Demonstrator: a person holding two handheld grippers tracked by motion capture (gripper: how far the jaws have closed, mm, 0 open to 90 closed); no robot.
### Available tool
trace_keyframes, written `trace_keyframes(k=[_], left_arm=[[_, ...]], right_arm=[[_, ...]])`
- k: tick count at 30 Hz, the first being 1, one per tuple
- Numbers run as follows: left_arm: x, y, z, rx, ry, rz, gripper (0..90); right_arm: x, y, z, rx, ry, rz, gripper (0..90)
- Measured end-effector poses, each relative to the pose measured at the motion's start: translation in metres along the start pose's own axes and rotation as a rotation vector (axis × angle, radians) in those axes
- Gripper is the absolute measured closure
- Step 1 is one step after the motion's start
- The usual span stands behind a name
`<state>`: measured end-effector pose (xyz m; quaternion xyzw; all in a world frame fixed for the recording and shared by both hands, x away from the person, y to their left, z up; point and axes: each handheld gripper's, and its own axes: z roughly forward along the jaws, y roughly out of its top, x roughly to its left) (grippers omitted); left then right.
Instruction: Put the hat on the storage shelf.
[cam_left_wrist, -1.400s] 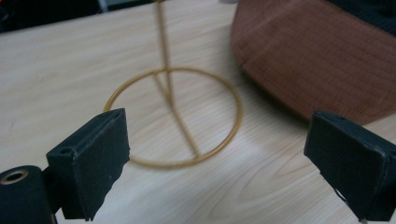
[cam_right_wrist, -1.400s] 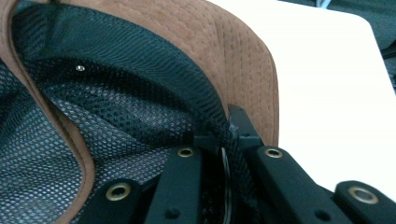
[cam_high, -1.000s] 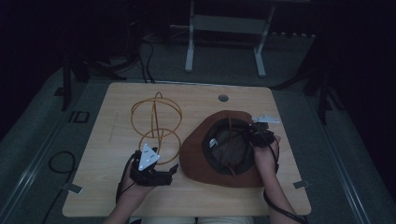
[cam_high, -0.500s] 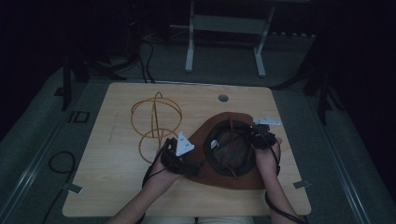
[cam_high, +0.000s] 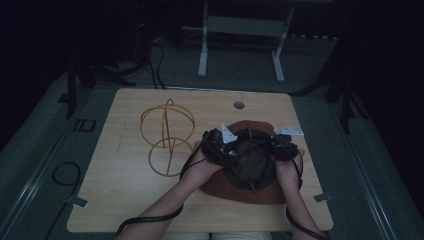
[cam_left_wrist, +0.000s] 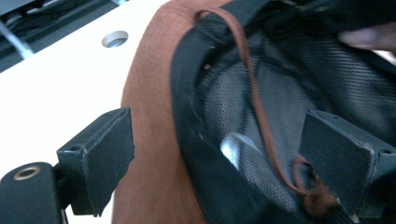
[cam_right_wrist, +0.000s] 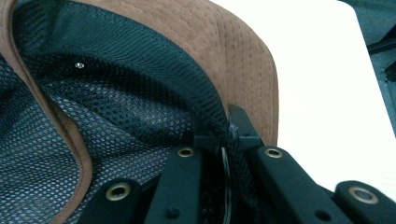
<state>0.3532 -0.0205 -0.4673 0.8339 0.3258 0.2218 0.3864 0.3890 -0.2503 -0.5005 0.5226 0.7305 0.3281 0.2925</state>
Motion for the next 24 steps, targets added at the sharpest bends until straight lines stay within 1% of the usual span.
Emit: trace_keyframes(k=[2, 4, 5, 6, 8, 10, 11, 12, 13, 14, 16, 17, 19, 21, 24], left_arm=[[0.001, 0.007, 0.008, 0.016, 0.02, -0.001, 13.5], [0.005, 0.012, 0.016, 0.036, 0.021, -0.014, 14.0], [0.005, 0.014, 0.019, 0.042, 0.03, -0.013, 15.2], [0.006, 0.016, 0.022, 0.05, 0.029, -0.015, 15.3], [0.006, 0.018, 0.027, 0.067, 0.044, -0.009, 17.9], [0.008, 0.019, 0.032, 0.09, 0.054, -0.016, 23.4], [0.008, 0.019, 0.032, 0.09, 0.054, -0.016, 23.8], [0.008, 0.02, 0.037, 0.109, 0.065, -0.017, 23.8], [0.008, 0.02, 0.039, 0.113, 0.068, -0.025, 31.4], [0.008, 0.019, 0.04, 0.108, 0.064, -0.03, 33.3], [0.007, 0.019, 0.043, 0.111, 0.058, -0.042, 41.0], [0.006, 0.019, 0.044, 0.118, 0.067, -0.034, 41.5], [0.006, 0.018, 0.045, 0.125, 0.077, -0.034, 46.5], [0.007, 0.018, 0.045, 0.13, 0.101, -0.018, 54.7], [0.007, 0.017, 0.046, 0.152, 0.126, 0.002, 67.3]], right_arm=[[0.0, 0.0, -0.001, -0.003, -0.001, -0.001, 84.7], [-0.001, 0.0, -0.002, -0.006, -0.002, -0.001, 84.7], [-0.001, 0.0, -0.003, -0.008, 0.0, 0.003, 84.7], [-0.001, 0.0, -0.003, -0.009, -0.004, -0.002, 84.7], [-0.001, 0.001, -0.004, -0.012, 0.0, 0.0, 84.7], [-0.001, 0.001, -0.005, -0.015, 0.0, 0.0, 84.7], [-0.001, 0.001, -0.005, -0.015, 0.0, 0.0, 84.7], [-0.002, 0.001, -0.005, -0.016, 0.0, 0.002, 84.6], [-0.001, 0.001, -0.006, -0.021, -0.002, 0.002, 84.6], [-0.001, 0.001, -0.006, -0.023, -0.002, 0.001, 84.7], [0.0, 0.002, -0.007, -0.026, 0.001, 0.001, 84.7], [0.0, 0.002, -0.008, -0.028, -0.001, 0.0, 84.7], [0.001, 0.002, -0.01, -0.029, -0.002, 0.0, 84.6], [0.001, 0.003, -0.011, -0.033, 0.001, 0.004, 84.7], [0.003, 0.003, -0.012, -0.036, 0.002, 0.004, 84.6]])
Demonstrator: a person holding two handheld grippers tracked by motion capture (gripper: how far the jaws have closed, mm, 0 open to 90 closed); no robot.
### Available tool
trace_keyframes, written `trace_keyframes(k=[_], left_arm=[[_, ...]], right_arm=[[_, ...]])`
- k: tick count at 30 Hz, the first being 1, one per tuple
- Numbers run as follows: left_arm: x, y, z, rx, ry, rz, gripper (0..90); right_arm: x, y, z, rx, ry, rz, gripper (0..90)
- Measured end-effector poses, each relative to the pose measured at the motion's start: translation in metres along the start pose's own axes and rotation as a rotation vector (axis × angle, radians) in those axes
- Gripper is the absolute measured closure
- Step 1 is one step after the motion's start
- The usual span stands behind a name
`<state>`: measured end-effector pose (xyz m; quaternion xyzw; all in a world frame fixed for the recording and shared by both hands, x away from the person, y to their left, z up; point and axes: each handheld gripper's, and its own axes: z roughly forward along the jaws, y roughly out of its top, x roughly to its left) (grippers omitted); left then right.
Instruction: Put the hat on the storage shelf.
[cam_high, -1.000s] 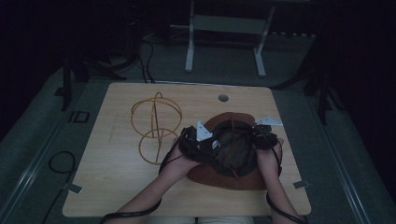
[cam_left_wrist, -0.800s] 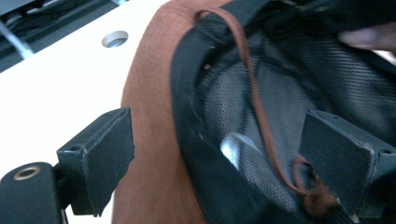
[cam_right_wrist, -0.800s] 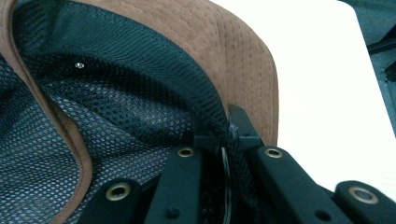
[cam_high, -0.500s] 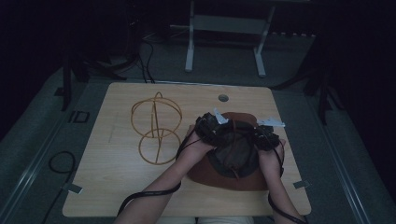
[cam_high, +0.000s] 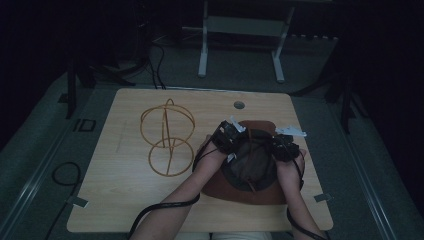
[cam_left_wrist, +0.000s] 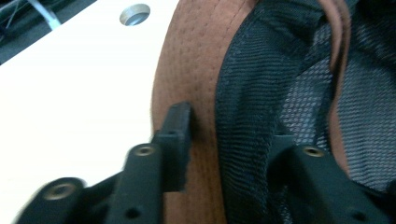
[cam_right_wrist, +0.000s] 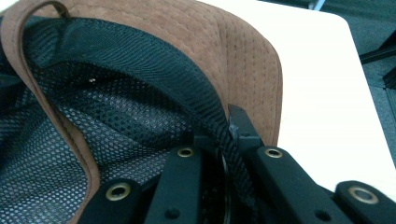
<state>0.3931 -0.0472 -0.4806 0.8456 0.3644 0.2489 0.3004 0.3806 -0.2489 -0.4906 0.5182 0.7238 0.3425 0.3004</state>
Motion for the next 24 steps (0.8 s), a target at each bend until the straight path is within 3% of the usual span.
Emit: trace_keyframes(k=[4, 7, 14, 17, 21, 24], left_arm=[[0.003, 0.0, -0.002, -0.01, 0.041, 0.005, 85.2], [0.005, 0.001, -0.007, -0.037, 0.078, 0.0, 86.1], [0.005, 0.004, -0.016, -0.081, 0.1, 0.009, 86.6], [0.003, 0.005, -0.022, -0.122, 0.118, 0.009, 86.7], [0.002, 0.006, -0.03, -0.171, 0.119, 0.012, 86.7], [0.002, 0.007, -0.038, -0.207, 0.125, 0.021, 86.7]], right_arm=[[0.003, 0.001, -0.002, -0.006, 0.008, 0.001, 84.6], [0.006, 0.003, -0.005, -0.018, 0.017, -0.004, 84.5], [0.007, 0.003, -0.014, -0.05, 0.04, 0.011, 83.8], [0.005, 0.003, -0.018, -0.065, 0.055, 0.017, 81.5], [0.002, 0.001, -0.029, -0.096, 0.082, 0.009, 72.6], [-0.003, -0.001, -0.042, -0.129, 0.136, -0.001, 60.0]])
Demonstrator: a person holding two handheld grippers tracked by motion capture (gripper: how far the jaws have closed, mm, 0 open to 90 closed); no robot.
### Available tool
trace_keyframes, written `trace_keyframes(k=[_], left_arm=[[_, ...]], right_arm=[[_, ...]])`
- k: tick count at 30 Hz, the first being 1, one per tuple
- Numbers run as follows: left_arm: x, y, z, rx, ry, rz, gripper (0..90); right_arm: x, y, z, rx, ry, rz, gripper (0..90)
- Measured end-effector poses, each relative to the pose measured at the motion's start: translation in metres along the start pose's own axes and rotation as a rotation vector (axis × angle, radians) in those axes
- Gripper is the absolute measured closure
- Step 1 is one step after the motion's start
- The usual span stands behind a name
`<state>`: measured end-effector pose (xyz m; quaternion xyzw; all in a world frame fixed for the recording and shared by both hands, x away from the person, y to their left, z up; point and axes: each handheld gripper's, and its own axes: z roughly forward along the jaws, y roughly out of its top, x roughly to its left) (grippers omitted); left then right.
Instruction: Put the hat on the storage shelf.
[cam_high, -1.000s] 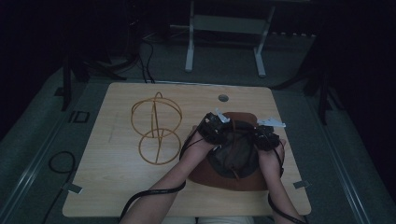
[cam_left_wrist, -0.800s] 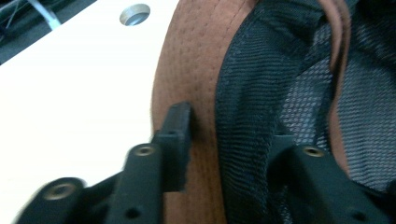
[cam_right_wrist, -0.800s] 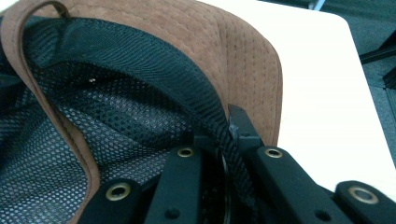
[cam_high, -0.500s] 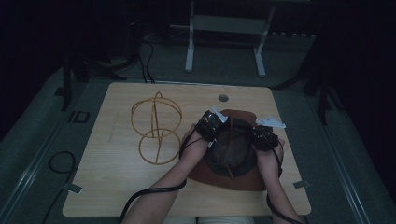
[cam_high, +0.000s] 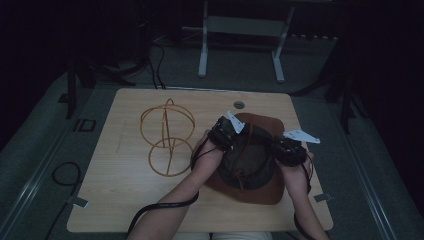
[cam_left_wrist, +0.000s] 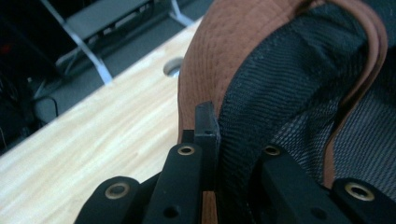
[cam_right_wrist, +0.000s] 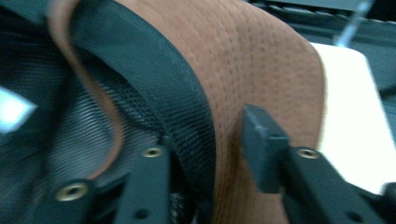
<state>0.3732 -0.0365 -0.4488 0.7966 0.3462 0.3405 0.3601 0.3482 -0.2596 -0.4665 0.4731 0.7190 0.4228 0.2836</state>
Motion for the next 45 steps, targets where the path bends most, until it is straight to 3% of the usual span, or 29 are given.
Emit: trace_keyframes(k=[2, 4, 5, 7, 10, 13, 18, 21, 25, 31, 33, 35, 38, 41, 42, 45], left_arm=[[0.001, 0.001, -0.005, -0.019, 0.005, 0.006, 86.6], [0.001, 0.0, -0.01, -0.046, -0.001, 0.004, 86.6], [0.001, 0.0, -0.01, -0.046, -0.001, 0.004, 86.6], [-0.002, -0.003, -0.02, -0.097, -0.016, 0.025, 86.6], [-0.007, -0.005, -0.03, -0.123, -0.029, 0.048, 86.6], [-0.009, -0.009, -0.034, -0.131, -0.035, 0.049, 86.6], [-0.005, -0.014, -0.039, -0.142, -0.023, 0.041, 86.6], [0.001, -0.016, -0.04, -0.146, -0.015, 0.025, 86.6], [0.005, -0.021, -0.048, -0.2, -0.042, 0.025, 86.6], [0.011, -0.03, -0.067, -0.281, -0.076, 0.031, 86.5], [0.015, -0.034, -0.073, -0.312, -0.108, 0.014, 86.5], [0.019, -0.038, -0.077, -0.357, -0.136, 0.021, 86.5], [0.023, -0.042, -0.083, -0.382, -0.186, 0.018, 86.5], [0.025, -0.044, -0.087, -0.404, -0.213, 0.029, 86.5], [0.026, -0.047, -0.09, -0.425, -0.246, 0.048, 86.5], [0.028, -0.051, -0.095, -0.477, -0.29, 0.078, 86.5]], right_arm=[[-0.001, 0.001, -0.012, -0.027, 0.039, -0.012, 50.9], [-0.004, 0.002, -0.029, -0.057, 0.07, -0.03, 46.1], [-0.004, 0.002, -0.029, -0.057, 0.07, -0.03, 46.1], [-0.012, 0.003, -0.048, -0.073, 0.086, -0.056, 39.5], [-0.021, 0.004, -0.058, -0.066, 0.091, -0.084, 37.4], [-0.026, 0.004, -0.065, -0.065, 0.131, -0.081, 37.3], [-0.02, -0.001, -0.076, -0.08, 0.269, -0.137, 34.4], [-0.016, -0.003, -0.087, -0.108, 0.319, -0.166, 32.0], [-0.023, -0.006, -0.096, -0.123, 0.274, -0.18, 35.2], [-0.059, -0.011, -0.092, -0.09, 0.163, -0.117, 41.8], [-0.07, -0.013, -0.089, -0.079, 0.136, -0.102, 43.4], [-0.079, -0.013, -0.085, -0.065, 0.13, -0.086, 44.2], [-0.084, -0.013, -0.077, -0.049, 0.142, -0.081, 44.8], [-0.083, -0.012, -0.072, -0.04, 0.154, -0.084, 44.9], [-0.082, -0.011, -0.07, -0.039, 0.161, -0.088, 44.8], [-0.075, -0.006, -0.063, -0.04, 0.202, -0.104, 44.8]])
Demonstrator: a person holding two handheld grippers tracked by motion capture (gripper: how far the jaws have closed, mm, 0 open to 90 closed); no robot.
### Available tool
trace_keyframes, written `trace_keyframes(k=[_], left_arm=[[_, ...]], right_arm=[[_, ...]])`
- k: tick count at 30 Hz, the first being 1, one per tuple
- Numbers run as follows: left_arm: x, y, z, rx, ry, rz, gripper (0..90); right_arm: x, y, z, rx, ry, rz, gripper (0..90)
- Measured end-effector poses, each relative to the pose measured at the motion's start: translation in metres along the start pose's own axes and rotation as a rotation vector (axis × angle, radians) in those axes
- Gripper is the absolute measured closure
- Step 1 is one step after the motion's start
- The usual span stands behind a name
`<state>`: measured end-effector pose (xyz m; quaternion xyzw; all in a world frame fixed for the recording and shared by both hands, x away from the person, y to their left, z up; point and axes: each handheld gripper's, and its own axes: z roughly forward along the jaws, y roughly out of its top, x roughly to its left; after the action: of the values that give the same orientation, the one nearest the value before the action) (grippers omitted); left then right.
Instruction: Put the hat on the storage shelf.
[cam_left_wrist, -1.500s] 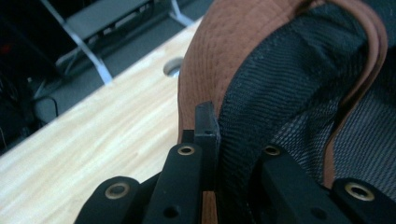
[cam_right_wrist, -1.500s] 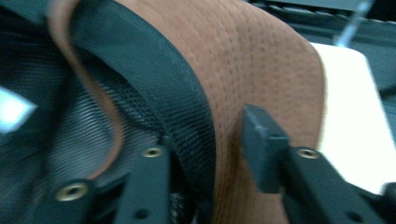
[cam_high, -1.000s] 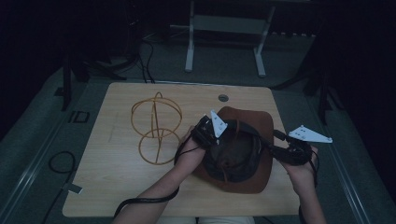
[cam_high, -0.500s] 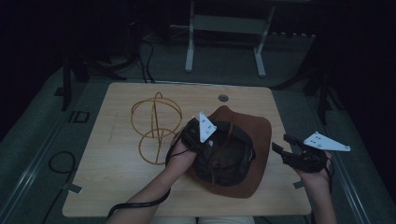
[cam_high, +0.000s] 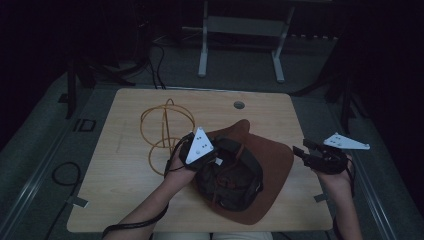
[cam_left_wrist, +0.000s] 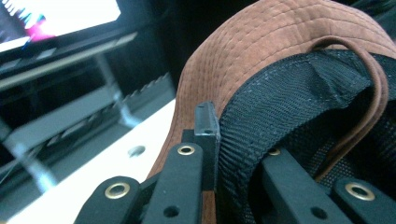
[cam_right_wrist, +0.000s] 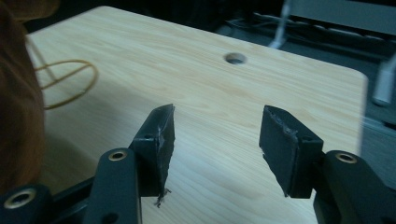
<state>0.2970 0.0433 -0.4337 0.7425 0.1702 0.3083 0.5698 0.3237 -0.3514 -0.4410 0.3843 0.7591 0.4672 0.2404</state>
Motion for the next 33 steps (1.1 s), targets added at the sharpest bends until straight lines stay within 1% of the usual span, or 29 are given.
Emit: trace_keyframes(k=[1, 2, 3, 4, 5, 6, 7, 8, 10, 11, 12, 13, 14, 15, 16, 17, 18, 19, 20, 21, 22, 23, 24, 25, 27, 29, 31, 33], left_arm=[[0.001, -0.001, -0.002, -0.027, -0.028, 0.004, 86.4], [0.001, -0.001, -0.002, -0.027, -0.028, 0.004, 86.4], [0.001, 0.0, -0.004, -0.036, -0.039, 0.009, 86.4], [0.001, -0.001, -0.004, -0.053, -0.061, 0.009, 86.5], [0.001, 0.0, -0.004, -0.051, -0.065, 0.011, 86.4], [0.001, 0.0, -0.004, -0.06, -0.076, 0.01, 86.4], [0.001, -0.001, -0.004, -0.071, -0.096, 0.011, 86.4], [0.0, -0.001, -0.003, -0.078, -0.1, 0.019, 86.4], [-0.001, -0.001, -0.003, -0.093, -0.125, 0.034, 86.5], [-0.002, -0.001, -0.003, -0.105, -0.139, 0.038, 86.5], [-0.003, -0.001, -0.003, -0.122, -0.167, 0.03, 86.4], [-0.005, 0.0, -0.001, -0.109, -0.169, 0.047, 86.4], [-0.007, 0.0, -0.001, -0.114, -0.167, 0.063, 86.4], [-0.007, 0.001, -0.001, -0.125, -0.176, 0.057, 86.4], [-0.007, 0.001, -0.001, -0.121, -0.177, 0.052, 86.4], [-0.006, 0.001, -0.001, -0.132, -0.182, 0.051, 86.4], [-0.006, 0.001, 0.0, -0.147, -0.194, 0.037, 86.4], [-0.006, 0.002, 0.001, -0.136, -0.193, 0.037, 86.4], [-0.007, 0.002, 0.001, -0.13, -0.188, 0.048, 86.4], [-0.007, 0.001, 0.002, -0.127, -0.185, 0.051, 86.4], [-0.007, 0.001, 0.003, -0.123, -0.18, 0.046, 86.4], [-0.007, 0.001, 0.004, -0.124, -0.178, 0.044, 86.3], [-0.007, 0.001, 0.004, -0.137, -0.179, 0.034, 86.3], [-0.006, 0.002, 0.005, -0.138, -0.181, 0.021, 86.3], [-0.008, 0.002, 0.007, -0.142, -0.173, 0.033, 86.3], [-0.009, 0.003, 0.009, -0.137, -0.176, 0.04, 86.2], [-0.011, 0.003, 0.011, -0.133, -0.169, 0.059, 86.1], [-0.014, 0.004, 0.013, -0.127, -0.171, 0.067, 86.1]], right_arm=[[0.003, 0.001, 0.002, 0.0, 0.012, -0.005, 44.8], [0.003, 0.001, 0.002, 0.0, 0.012, -0.005, 44.8], [0.007, 0.003, 0.005, 0.002, 0.023, -0.013, 44.7], [0.012, 0.006, 0.007, -0.003, 0.05, -0.026, 43.9], [0.017, 0.007, 0.009, -0.005, 0.06, -0.037, 43.9], [0.021, 0.009, 0.01, -0.011, 0.074, -0.042, 43.8], [0.026, 0.011, 0.011, -0.022, 0.095, -0.049, 43.6], [0.031, 0.013, 0.011, -0.03, 0.108, -0.051, 43.6], [0.041, 0.017, 0.014, -0.044, 0.143, -0.066, 43.1], [0.047, 0.019, 0.015, -0.048, 0.158, -0.076, 43.1], [0.052, 0.022, 0.016, -0.053, 0.18, -0.078, 42.9], [0.057, 0.024, 0.017, -0.057, 0.202, -0.082, 42.4], [0.064, 0.027, 0.018, -0.065, 0.222, -0.087, 42.8], [0.068, 0.028, 0.019, -0.067, 0.235, -0.092, 42.4], [0.072, 0.03, 0.019, -0.071, 0.254, -0.092, 42.1], [0.076, 0.031, 0.019, -0.078, 0.273, -0.094, 41.9], [0.081, 0.032, 0.02, -0.081, 0.288, -0.102, 42.0], [0.085, 0.033, 0.021, -0.078, 0.295, -0.11, 42.0], [0.09, 0.034, 0.022, -0.076, 0.31, -0.117, 42.3], [0.094, 0.035, 0.024, -0.074, 0.33, -0.123, 42.4], [0.097, 0.035, 0.025, -0.074, 0.351, -0.124, 42.4], [0.099, 0.036, 0.026, -0.078, 0.367, -0.121, 42.6], [0.101, 0.036, 0.028, -0.081, 0.384, -0.118, 42.4], [0.102, 0.036, 0.029, -0.084, 0.397, -0.112, 42.4], [0.104, 0.037, 0.033, -0.092, 0.43, -0.092, 42.4], [0.107, 0.037, 0.036, -0.104, 0.445, -0.098, 42.1], [0.109, 0.037, 0.037, -0.137, 0.463, -0.115, 42.2], [0.111, 0.038, 0.037, -0.157, 0.481, -0.111, 42.8]])
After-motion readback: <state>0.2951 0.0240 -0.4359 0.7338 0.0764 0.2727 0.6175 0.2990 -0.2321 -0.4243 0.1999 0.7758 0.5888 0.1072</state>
